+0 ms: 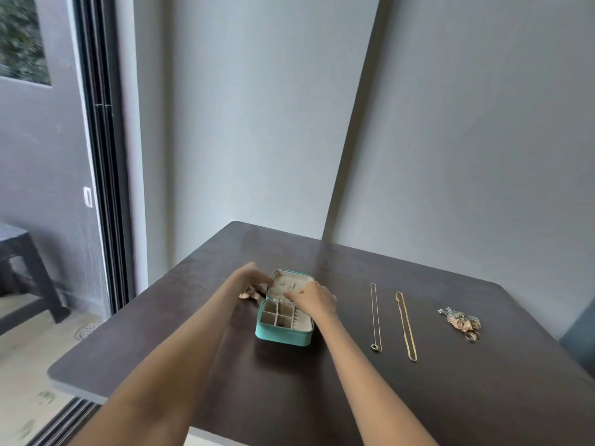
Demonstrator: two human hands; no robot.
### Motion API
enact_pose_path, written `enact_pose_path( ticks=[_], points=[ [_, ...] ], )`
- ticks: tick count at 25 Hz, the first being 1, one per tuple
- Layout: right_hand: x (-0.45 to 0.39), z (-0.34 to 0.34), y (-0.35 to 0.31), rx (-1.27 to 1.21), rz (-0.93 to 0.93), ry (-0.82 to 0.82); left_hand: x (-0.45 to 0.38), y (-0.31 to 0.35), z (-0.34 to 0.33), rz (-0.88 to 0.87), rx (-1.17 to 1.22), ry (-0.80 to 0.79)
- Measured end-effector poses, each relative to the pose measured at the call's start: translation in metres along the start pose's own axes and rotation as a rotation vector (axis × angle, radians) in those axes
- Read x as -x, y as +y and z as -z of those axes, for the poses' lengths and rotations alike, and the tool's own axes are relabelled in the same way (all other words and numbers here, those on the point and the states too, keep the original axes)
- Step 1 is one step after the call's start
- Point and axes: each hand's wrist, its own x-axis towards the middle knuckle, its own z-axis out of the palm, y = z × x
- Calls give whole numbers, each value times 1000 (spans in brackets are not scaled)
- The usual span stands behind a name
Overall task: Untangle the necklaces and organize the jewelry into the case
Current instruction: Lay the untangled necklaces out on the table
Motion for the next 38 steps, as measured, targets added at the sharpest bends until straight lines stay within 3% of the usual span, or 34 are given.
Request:
enact_pose_path(
  ticks=[7, 15, 19, 23, 26, 31, 38],
  points=[
    [-7, 1, -20, 120, -40, 85, -5, -11, 4, -79, 53, -57],
    [-17, 11, -8, 36, -36, 133, -10, -14, 1, -178, 184, -71],
    [-15, 6, -15, 198, 7, 226, -9, -21, -3, -198, 283, -53],
    [-21, 9, -20, 172, 24, 159, -7, -29, -2, -240, 343, -58],
    [-28, 19, -16, 53, -2, 107, -5, -31, -1, -268, 358, -64],
    [-42, 33, -12, -309, -80, 202, -7, -35, -4, -343, 397, -79],
    [-51, 42, -26, -830, 9, 120, -9, -35, -5, -395, 408, -67]
  ],
)
